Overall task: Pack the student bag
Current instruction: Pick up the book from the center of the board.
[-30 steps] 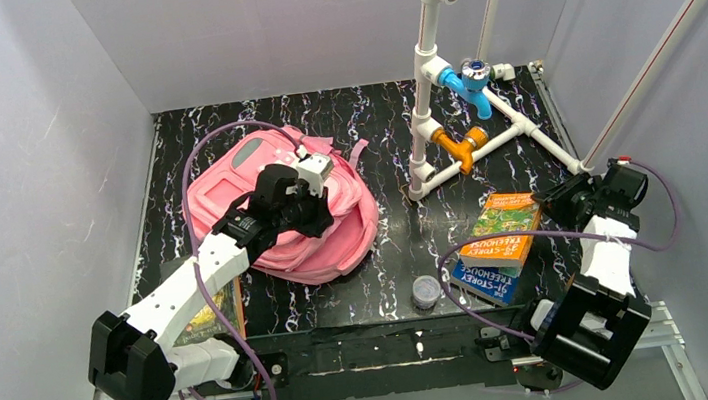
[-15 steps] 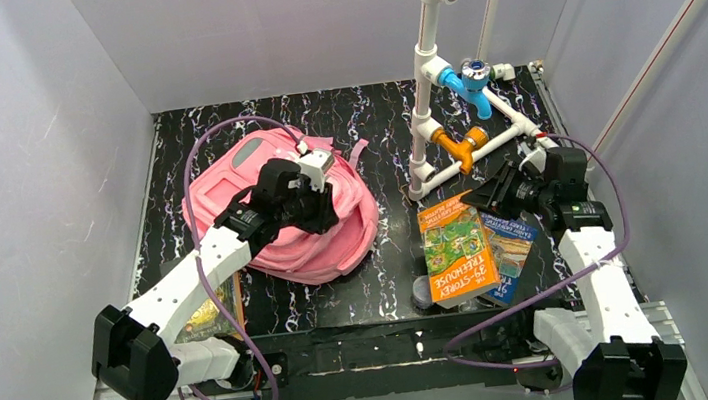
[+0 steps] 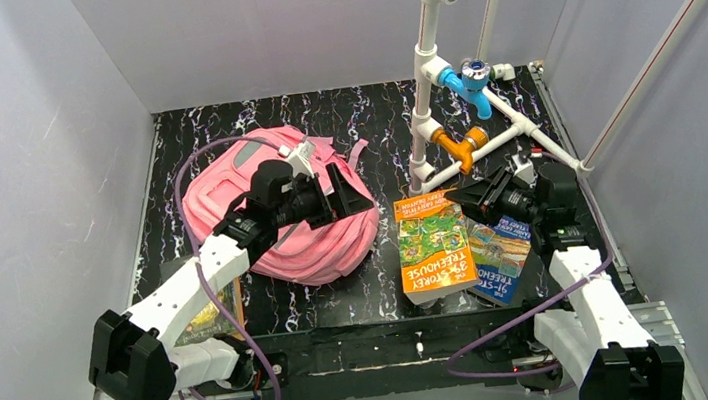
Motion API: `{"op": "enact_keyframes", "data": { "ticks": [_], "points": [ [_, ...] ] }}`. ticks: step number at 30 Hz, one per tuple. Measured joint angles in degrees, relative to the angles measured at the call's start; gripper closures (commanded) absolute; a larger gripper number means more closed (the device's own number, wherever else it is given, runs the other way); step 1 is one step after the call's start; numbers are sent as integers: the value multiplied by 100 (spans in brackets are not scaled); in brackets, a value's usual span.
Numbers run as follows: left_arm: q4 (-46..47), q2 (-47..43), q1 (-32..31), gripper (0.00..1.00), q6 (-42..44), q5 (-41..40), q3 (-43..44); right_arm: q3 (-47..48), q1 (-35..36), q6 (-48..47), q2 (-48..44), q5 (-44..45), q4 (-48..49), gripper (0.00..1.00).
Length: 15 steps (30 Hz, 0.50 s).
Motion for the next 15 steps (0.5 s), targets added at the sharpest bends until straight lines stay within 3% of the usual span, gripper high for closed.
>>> {"op": "enact_keyframes", "data": {
  "ticks": [5,15],
  "points": [
    [841,46,-201,2,-1517,317,-505,-446,2,999,-17,-74,798,99],
    [2651,223,-861,2,-3495,79,-1145,-522,63,2319,2,-153,2317,99]
  ]
}}
